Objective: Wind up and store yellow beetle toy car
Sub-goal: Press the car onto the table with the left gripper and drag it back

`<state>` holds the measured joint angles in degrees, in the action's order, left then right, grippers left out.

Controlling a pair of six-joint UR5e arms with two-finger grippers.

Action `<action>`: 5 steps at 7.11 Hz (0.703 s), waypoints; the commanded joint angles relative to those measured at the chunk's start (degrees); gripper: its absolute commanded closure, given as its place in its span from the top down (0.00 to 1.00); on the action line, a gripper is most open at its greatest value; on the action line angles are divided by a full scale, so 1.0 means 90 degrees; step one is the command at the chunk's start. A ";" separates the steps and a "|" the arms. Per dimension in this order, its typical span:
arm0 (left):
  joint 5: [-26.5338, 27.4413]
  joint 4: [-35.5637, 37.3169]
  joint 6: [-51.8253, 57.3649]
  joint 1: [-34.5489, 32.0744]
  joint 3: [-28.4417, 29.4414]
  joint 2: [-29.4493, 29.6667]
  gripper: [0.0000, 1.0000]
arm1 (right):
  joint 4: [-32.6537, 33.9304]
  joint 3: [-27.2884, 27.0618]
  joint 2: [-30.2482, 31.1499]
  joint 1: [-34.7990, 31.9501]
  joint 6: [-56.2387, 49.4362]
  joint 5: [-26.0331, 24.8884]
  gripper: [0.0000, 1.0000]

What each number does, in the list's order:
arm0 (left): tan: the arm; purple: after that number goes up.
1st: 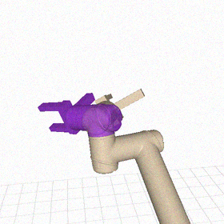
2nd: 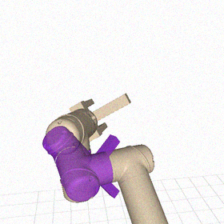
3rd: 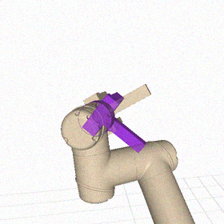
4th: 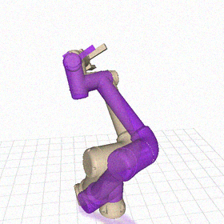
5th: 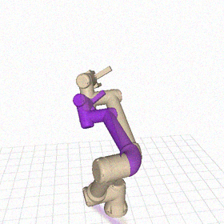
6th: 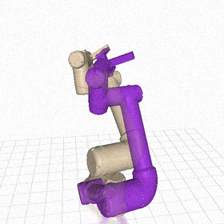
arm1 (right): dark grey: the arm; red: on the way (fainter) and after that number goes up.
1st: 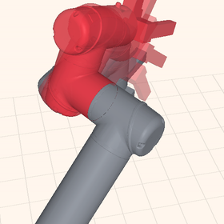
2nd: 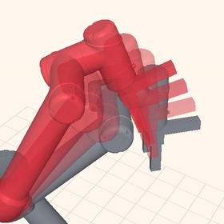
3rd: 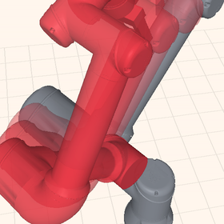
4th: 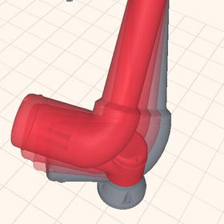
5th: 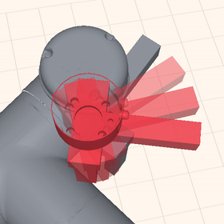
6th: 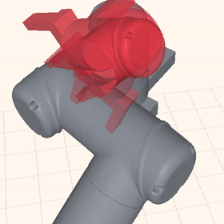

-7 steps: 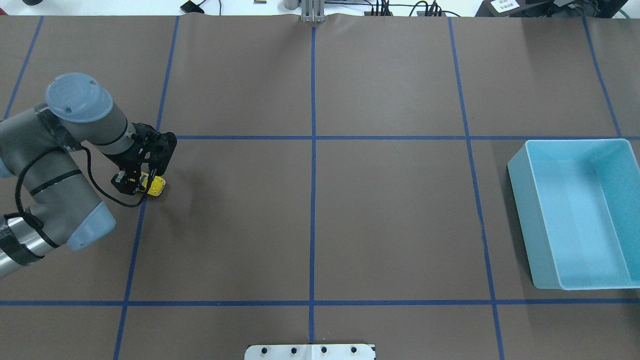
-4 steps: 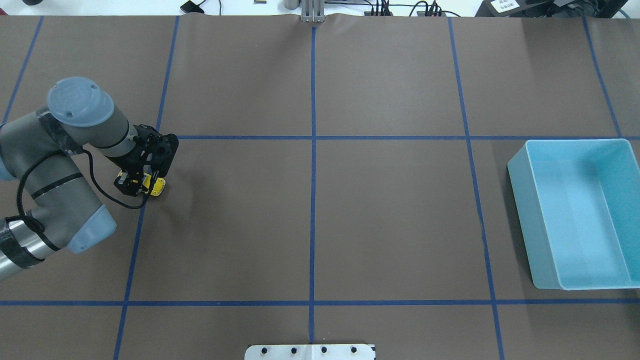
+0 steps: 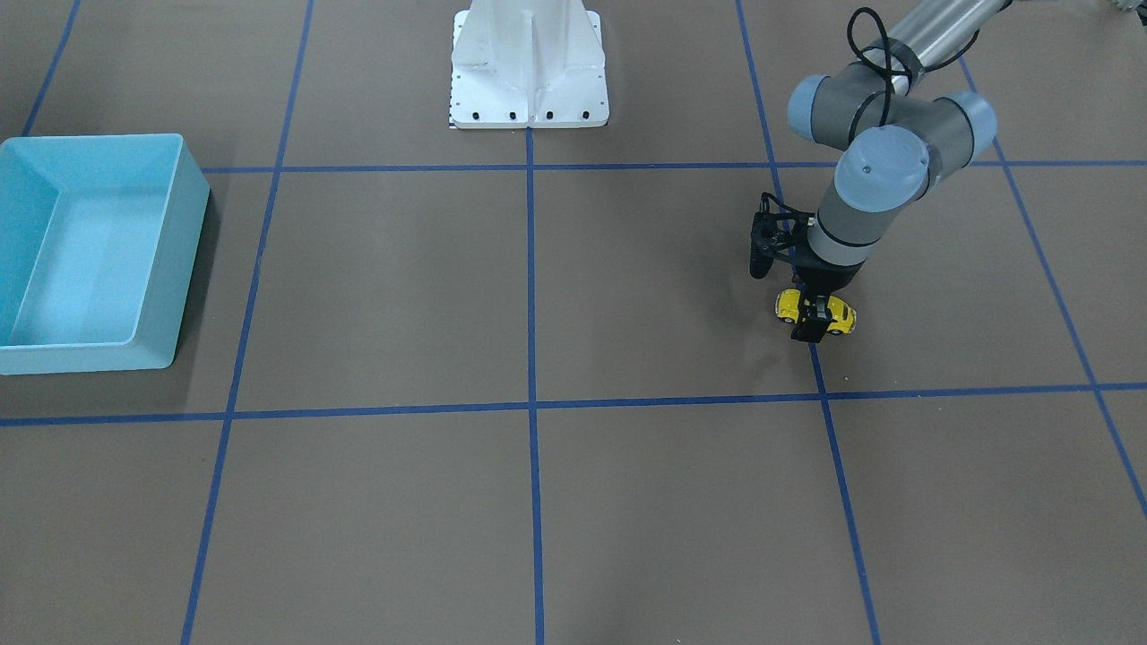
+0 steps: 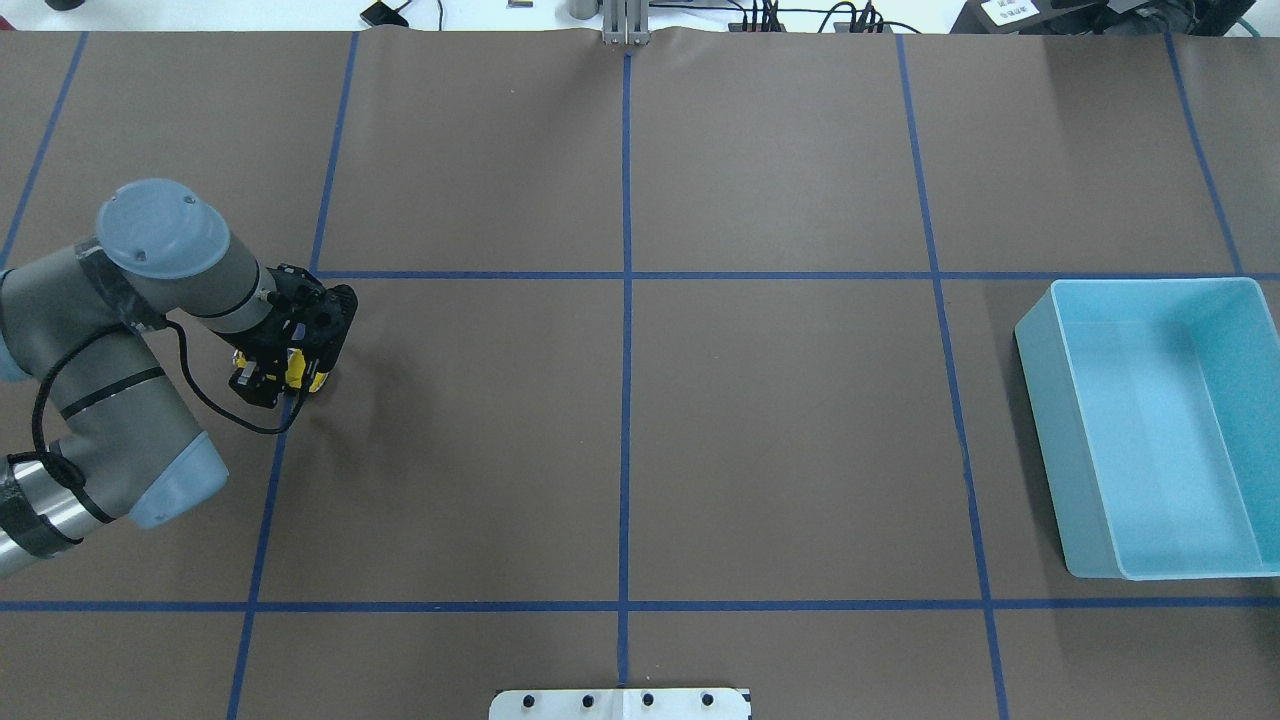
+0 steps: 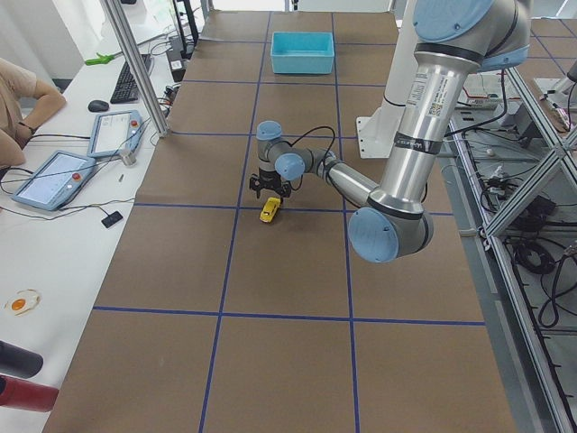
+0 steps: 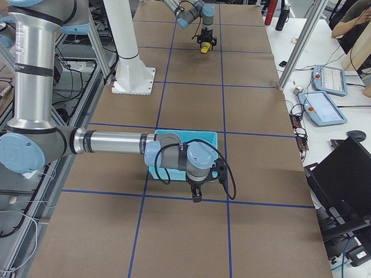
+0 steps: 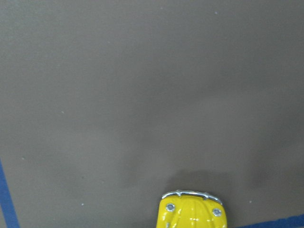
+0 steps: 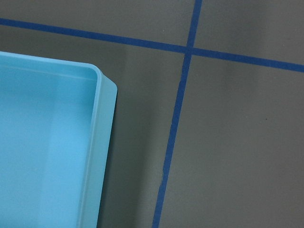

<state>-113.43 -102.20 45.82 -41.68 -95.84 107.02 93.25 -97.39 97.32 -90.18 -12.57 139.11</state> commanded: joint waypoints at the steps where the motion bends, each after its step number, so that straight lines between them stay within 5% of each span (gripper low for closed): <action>1: 0.0015 -0.0119 -0.0003 0.0061 -0.0123 -0.0095 0.95 | 0.0000 0.0000 -0.0003 0.0000 0.0000 -0.0007 1.00; 5: 0.0171 -0.0226 0.0094 0.0246 -0.0123 -0.0240 0.93 | 0.0000 0.0010 -0.0003 0.0000 0.0000 0.0002 1.00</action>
<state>-112.50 -104.11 46.34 -39.69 -96.93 105.56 93.25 -97.36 97.30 -90.18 -12.57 139.12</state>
